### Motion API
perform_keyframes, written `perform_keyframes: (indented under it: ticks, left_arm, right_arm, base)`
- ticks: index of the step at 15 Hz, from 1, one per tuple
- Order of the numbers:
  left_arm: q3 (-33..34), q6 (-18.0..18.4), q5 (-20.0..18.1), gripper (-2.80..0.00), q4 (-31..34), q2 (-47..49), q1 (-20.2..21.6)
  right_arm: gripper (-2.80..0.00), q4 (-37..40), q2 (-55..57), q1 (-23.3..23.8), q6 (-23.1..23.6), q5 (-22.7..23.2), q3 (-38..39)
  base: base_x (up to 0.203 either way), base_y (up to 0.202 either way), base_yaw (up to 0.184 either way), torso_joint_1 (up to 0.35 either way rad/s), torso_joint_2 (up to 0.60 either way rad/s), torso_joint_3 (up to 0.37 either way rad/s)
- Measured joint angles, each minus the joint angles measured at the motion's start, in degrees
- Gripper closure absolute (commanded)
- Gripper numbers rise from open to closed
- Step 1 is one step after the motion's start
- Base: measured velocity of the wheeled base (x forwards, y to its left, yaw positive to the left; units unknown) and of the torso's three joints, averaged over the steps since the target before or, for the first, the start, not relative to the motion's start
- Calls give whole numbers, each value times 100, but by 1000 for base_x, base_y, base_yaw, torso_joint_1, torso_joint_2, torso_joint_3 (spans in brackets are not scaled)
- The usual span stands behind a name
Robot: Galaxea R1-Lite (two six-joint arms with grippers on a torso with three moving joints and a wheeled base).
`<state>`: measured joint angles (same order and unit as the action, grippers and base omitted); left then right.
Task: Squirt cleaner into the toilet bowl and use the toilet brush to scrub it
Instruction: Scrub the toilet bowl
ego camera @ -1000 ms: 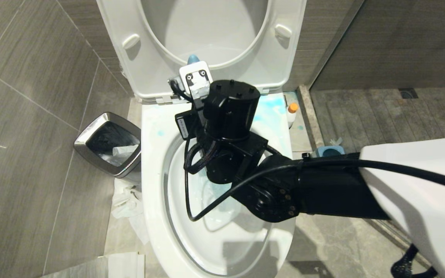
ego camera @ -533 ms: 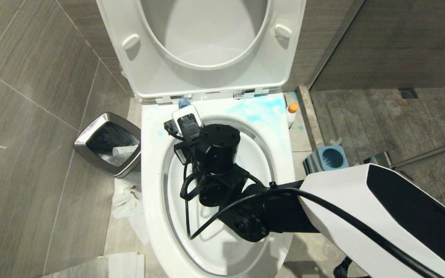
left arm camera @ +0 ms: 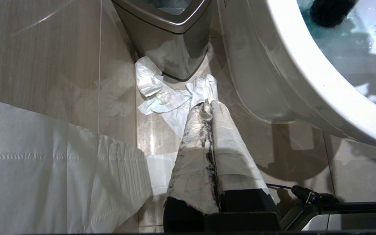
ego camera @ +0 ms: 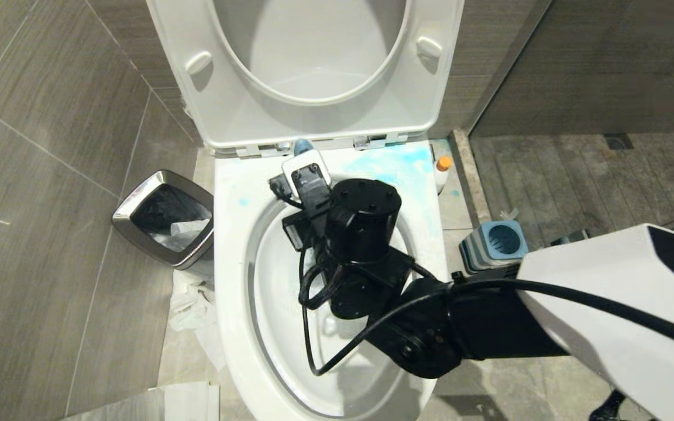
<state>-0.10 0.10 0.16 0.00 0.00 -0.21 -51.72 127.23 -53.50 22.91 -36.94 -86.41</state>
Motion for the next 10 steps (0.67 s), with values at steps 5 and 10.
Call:
perform_keyframes:
  ticks: [5, 10]
  left_arm:
    - [0, 1, -2, 0, 2, 0, -3]
    - [0, 1, -2, 0, 0, 0, 0]
  right_arm:
    - [0, 218, -375, 87, 4, -63, -430]
    - [0, 386, -134, 88, 2, -51, -1257]
  base:
    - [0, 0, 0, 0, 0, 0]
    - [0, 0, 0, 0, 0, 0]
